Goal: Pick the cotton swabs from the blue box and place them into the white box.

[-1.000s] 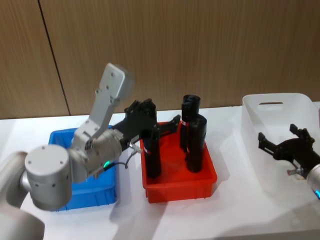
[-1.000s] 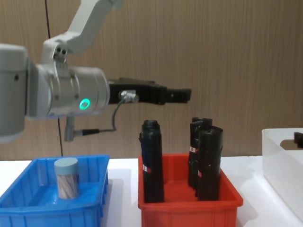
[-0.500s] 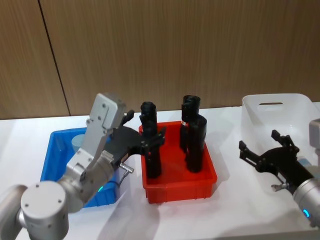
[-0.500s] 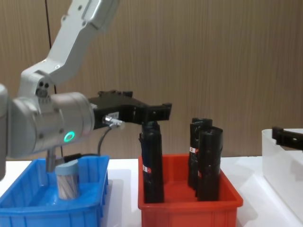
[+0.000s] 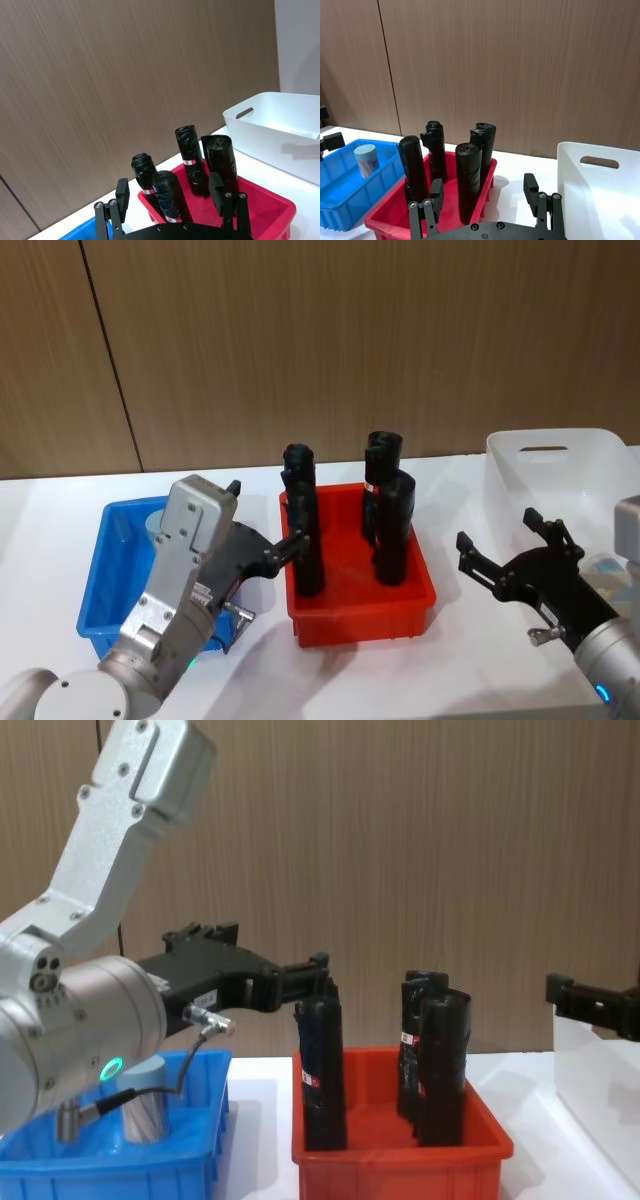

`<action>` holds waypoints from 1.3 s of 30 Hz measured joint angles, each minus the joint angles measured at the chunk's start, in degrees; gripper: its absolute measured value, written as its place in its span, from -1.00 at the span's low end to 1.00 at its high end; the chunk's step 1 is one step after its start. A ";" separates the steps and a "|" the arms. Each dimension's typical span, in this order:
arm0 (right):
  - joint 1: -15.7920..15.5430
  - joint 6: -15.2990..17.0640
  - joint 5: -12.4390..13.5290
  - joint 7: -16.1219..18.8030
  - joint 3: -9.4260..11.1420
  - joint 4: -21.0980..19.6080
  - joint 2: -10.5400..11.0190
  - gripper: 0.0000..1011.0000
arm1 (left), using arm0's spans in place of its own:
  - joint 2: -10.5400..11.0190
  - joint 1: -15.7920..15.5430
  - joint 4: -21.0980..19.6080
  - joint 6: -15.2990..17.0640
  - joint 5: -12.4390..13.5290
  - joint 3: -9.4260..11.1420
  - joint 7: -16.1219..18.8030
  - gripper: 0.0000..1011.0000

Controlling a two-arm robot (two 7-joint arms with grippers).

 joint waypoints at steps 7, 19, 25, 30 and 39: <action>-0.06 -0.02 0.00 -0.01 0.00 -0.11 0.00 0.98 | 0.43 1.04 -0.68 -0.94 0.25 0.20 1.39 0.99; -0.06 0.00 -0.01 0.02 0.03 -0.11 0.00 0.98 | 0.41 1.05 -0.68 -0.95 0.23 0.16 1.45 0.99; -0.06 0.01 -0.03 0.04 0.04 -0.11 0.00 0.98 | 0.41 1.04 -0.66 -0.95 0.21 0.16 1.45 0.99; -0.06 0.02 -0.03 0.05 0.04 -0.10 0.00 0.98 | 0.41 1.04 -0.65 -0.93 0.21 0.16 1.45 0.99; 0.03 0.02 -0.04 0.24 0.07 0.05 -0.02 0.98 | 0.41 1.04 -0.64 -0.92 0.21 0.15 1.44 0.99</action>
